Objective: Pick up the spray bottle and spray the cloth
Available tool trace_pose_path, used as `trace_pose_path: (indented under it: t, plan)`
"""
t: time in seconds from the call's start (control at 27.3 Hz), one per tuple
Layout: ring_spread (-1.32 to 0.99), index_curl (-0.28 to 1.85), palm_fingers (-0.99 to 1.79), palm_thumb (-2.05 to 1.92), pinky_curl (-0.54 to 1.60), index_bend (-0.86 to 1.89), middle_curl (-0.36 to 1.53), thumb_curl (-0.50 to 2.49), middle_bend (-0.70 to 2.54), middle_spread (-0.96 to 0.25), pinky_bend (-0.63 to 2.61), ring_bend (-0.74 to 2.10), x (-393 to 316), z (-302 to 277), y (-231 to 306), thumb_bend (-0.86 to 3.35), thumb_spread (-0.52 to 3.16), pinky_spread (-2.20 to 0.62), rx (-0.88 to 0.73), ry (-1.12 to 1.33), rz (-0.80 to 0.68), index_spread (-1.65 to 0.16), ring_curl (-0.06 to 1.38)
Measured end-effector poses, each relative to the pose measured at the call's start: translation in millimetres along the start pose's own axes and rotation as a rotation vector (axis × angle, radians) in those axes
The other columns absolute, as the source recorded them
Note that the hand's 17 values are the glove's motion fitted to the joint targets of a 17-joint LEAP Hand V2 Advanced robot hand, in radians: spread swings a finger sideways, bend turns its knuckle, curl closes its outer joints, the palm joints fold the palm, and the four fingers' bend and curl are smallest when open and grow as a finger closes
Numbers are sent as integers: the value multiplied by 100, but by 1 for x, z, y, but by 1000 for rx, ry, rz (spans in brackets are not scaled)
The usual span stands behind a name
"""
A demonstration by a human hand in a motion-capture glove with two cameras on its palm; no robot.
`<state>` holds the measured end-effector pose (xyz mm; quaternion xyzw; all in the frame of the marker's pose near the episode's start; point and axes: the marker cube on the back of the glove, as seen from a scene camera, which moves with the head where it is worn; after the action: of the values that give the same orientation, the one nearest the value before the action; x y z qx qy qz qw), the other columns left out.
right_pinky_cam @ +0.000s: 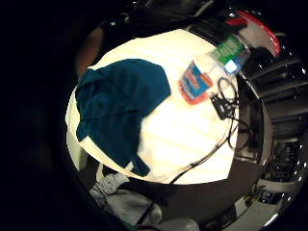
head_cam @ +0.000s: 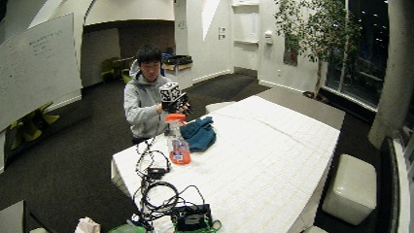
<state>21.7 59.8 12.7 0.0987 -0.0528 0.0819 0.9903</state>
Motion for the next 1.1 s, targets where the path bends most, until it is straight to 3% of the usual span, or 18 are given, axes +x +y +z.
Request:
trace_pose_path:
  t: [0.66, 0.99, 1.1]
  plan:
    - [9, 24, 39, 50, 30, 12, 30, 22, 25, 1, 43, 22, 98, -45, 8, 1, 110, 25, 332, -315, 453, -27, 22]
    - [10, 22, 33, 58, 33, 9, 32, 26, 23, 4, 48, 26, 134, -43, -12, -1, 108, 26, 480, -518, 398, -23, 24]
    - [10, 22, 31, 60, 34, 10, 32, 26, 22, 5, 50, 26, 140, -36, -19, -1, 106, 26, 453, -597, 391, -22, 25]
